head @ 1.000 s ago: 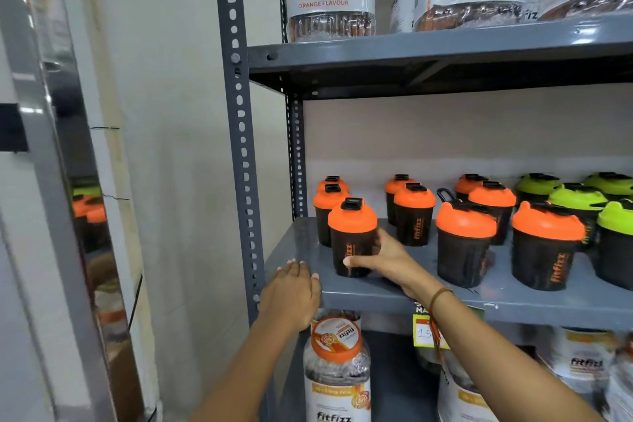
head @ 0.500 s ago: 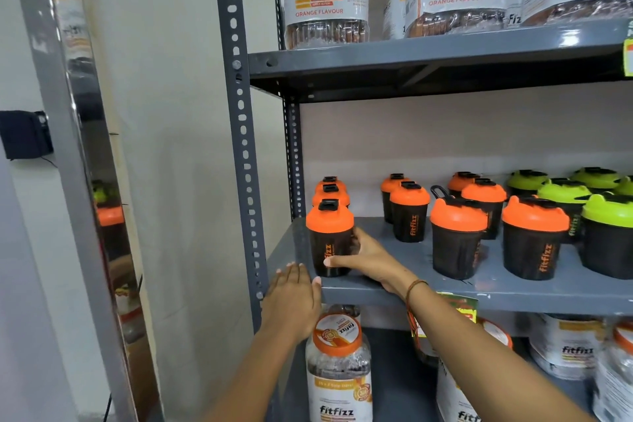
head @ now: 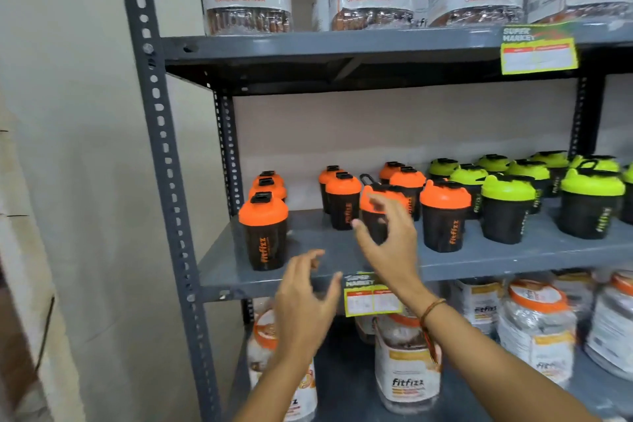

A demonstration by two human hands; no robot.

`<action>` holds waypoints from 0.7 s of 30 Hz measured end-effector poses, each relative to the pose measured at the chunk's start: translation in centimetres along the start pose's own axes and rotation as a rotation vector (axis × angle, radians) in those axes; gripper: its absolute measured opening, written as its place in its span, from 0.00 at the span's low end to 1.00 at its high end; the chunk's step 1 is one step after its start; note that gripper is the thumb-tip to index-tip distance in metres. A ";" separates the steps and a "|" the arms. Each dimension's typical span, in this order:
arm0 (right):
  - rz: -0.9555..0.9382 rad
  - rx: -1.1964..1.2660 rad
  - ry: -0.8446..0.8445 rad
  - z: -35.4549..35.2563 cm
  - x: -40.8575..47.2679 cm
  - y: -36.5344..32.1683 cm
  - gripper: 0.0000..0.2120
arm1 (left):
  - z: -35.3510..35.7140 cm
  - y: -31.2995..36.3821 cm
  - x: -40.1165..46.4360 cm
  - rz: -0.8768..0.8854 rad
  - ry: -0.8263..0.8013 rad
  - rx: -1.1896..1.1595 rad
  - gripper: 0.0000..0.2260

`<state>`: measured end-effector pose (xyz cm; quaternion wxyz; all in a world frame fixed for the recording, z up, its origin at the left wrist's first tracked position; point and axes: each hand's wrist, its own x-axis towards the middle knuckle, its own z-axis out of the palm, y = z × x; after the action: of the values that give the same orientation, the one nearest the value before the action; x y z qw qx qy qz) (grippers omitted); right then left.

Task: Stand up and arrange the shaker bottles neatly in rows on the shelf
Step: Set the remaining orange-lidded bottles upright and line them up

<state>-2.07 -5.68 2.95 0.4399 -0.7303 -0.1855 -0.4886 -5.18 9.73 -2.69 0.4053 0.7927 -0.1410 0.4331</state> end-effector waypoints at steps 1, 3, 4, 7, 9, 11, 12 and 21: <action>-0.015 -0.040 0.111 -1.5 0.3 0.6 0.23 | 1.4 1.1 0.3 -0.018 -0.073 -0.026 0.21; 0.020 -0.095 0.276 -4.3 1.1 2.2 0.29 | 4.1 3.0 1.3 -0.085 -0.190 -0.074 0.31; 0.065 -0.114 0.317 -5.6 1.5 3.2 0.33 | 5.3 3.5 2.0 -0.127 -0.232 -0.087 0.36; 0.263 -0.143 0.227 -8.7 2.2 7.5 0.48 | 8.2 4.3 4.5 -0.314 -0.346 -0.102 0.49; 0.425 -0.085 0.045 -10.0 2.6 10.2 0.59 | 9.6 4.4 5.9 -0.411 -0.379 -0.117 0.53; 0.504 -0.053 -0.152 -10.7 3.1 11.9 0.65 | 10.7 4.3 6.9 -0.453 -0.373 -0.117 0.54; 0.510 -0.060 -0.239 -11.0 3.4 12.5 0.66 | 11.1 4.2 7.3 -0.464 -0.369 -0.108 0.54; 0.575 -0.035 -0.540 -11.9 5.9 16.0 0.48 | 11.4 3.7 8.4 -0.487 -0.373 -0.033 0.39</action>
<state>5.28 -25.17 2.34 0.4815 -0.8622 -0.0741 -0.1391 4.10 -0.25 2.63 0.4770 0.8623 -0.0257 0.1679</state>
